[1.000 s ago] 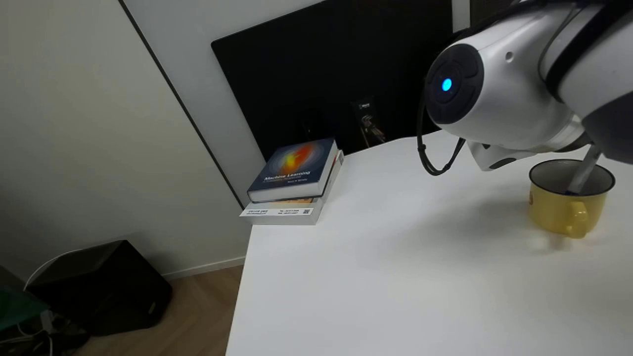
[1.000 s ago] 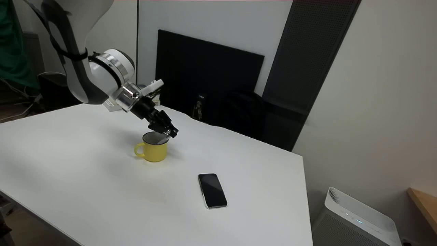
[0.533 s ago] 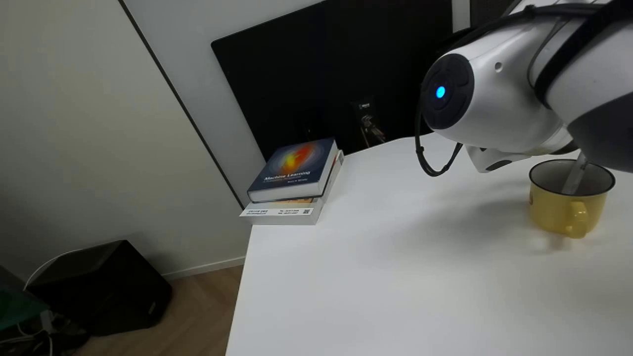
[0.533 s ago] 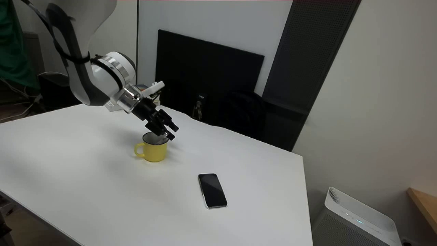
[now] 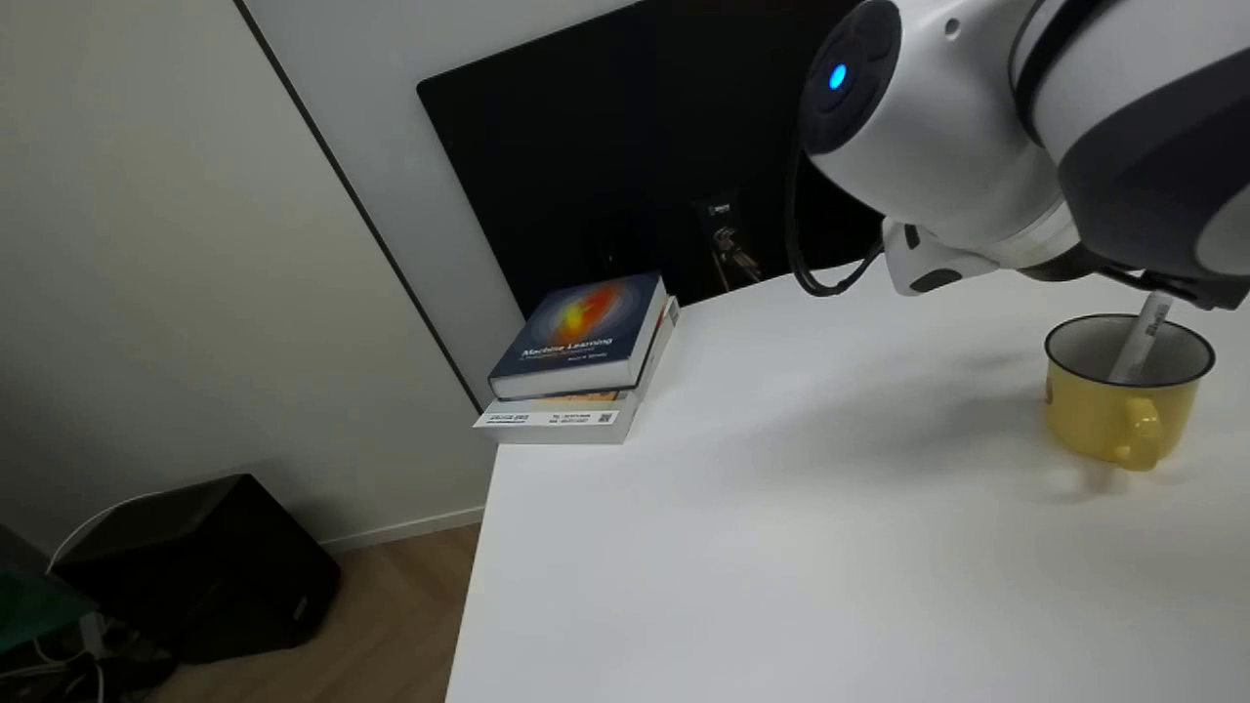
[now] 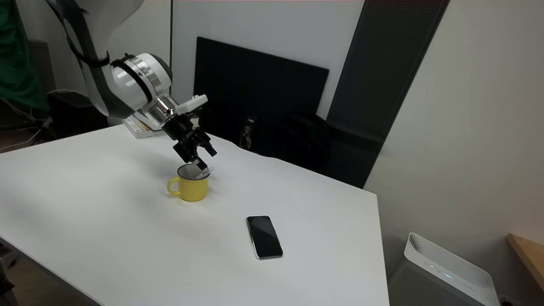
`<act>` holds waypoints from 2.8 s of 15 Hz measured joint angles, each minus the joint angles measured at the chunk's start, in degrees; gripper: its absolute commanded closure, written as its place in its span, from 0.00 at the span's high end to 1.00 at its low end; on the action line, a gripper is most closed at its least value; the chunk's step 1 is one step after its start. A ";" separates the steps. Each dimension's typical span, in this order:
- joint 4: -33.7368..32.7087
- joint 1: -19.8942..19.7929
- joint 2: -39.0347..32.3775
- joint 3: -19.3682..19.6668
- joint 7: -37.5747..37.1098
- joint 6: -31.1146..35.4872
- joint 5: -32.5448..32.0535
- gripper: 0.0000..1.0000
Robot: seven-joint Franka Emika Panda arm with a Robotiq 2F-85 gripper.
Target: Put the marker into the cup, put it back on the table then back into the cup again.
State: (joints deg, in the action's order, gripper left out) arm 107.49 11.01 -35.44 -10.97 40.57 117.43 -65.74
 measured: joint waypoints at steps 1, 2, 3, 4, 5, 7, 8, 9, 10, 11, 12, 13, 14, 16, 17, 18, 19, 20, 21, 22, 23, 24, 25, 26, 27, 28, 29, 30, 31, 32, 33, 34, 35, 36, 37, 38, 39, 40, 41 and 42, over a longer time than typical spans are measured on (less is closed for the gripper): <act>0.00 -0.41 0.53 -0.12 0.13 0.97 1.27 1.00; 0.02 -0.85 1.07 -0.19 0.31 1.92 2.57 1.00; 0.03 -1.26 1.49 -0.21 0.44 2.73 3.64 1.00; 0.04 -1.64 1.75 -0.20 0.56 3.42 4.50 1.00; 0.05 -1.99 1.95 -0.20 0.66 3.93 5.22 1.00; 0.06 -2.48 2.09 -0.17 0.76 4.70 6.27 1.00; 0.06 -2.62 2.10 -0.12 0.77 4.95 6.56 1.00; 0.08 -2.72 2.10 -0.06 0.77 5.18 6.89 1.00; 0.11 -2.76 2.10 0.01 0.78 5.32 7.22 1.00; 0.13 -2.78 2.10 0.06 0.78 5.39 7.37 1.00; 0.14 -2.78 2.10 0.09 0.78 5.40 7.42 1.00; 0.16 -2.77 2.10 0.10 0.78 5.40 7.45 1.00; 0.19 -2.76 2.10 0.10 0.79 5.40 7.45 1.00; 0.28 -2.72 2.04 0.12 0.83 5.40 7.45 1.00; 0.32 -2.71 1.95 0.13 0.85 5.40 7.45 1.00; 0.37 -2.70 1.83 0.14 0.87 5.40 7.45 1.00; 0.42 -2.70 1.70 0.17 0.90 5.40 7.45 1.00; 0.45 -2.70 1.53 0.21 0.94 5.40 7.45 1.00; 0.46 -2.71 1.31 0.29 1.02 5.40 7.44 1.00; 0.46 -2.72 1.07 0.41 1.08 5.40 7.44 1.00; 0.46 -2.74 0.86 0.55 1.14 5.40 7.44 1.00; 0.46 -2.75 0.67 0.75 1.20 5.40 7.44 1.00; 0.46 -2.78 0.48 0.99 1.26 5.41 7.44 1.00; 0.46 -2.83 0.30 1.19 1.33 5.41 7.44 0.75; 0.45 -2.90 0.15 1.35 1.41 5.41 7.44 0.74; 0.45 -2.94 0.00 1.53 1.55 5.41 7.44 0.68; 0.45 -2.96 -0.16 1.73 1.69 5.41 7.43 0.60; 0.45 -2.99 -0.30 1.88 1.80 5.41 7.42 0.53; 0.45 -3.03 -0.41 1.99 1.87 5.41 7.42 0.47; 0.45 -3.05 -0.47 2.09 1.91 5.41 7.42 0.38; 0.45 -3.05 -0.49 2.20 1.94 5.41 7.42 0.33; 0.44 -3.05 -0.50 2.29 1.96 5.41 7.42 0.25; 0.45 -3.05 -0.50 2.33 2.00 5.41 7.42 0.19; 0.44 -3.05 -0.50 2.34 2.03 5.41 7.39 0.11; 0.45 -3.01 -0.50 2.34 2.03 5.41 7.30 0.05; 0.44 -2.96 -0.51 2.34 2.06 5.41 7.30 0.07; 0.44 -2.89 -0.52 2.34 2.10 5.37 7.30 0.43; 0.44 -2.83 -0.53 2.34 2.12 5.31 7.30 0.43; 0.44 -2.80 -0.53 2.34 2.16 5.25 7.30 0.47; 0.44 -2.79 -0.56 2.34 2.17 5.25 7.30 0.54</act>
State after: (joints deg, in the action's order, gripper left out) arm 107.93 8.22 -36.00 -8.64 42.74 122.68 -58.44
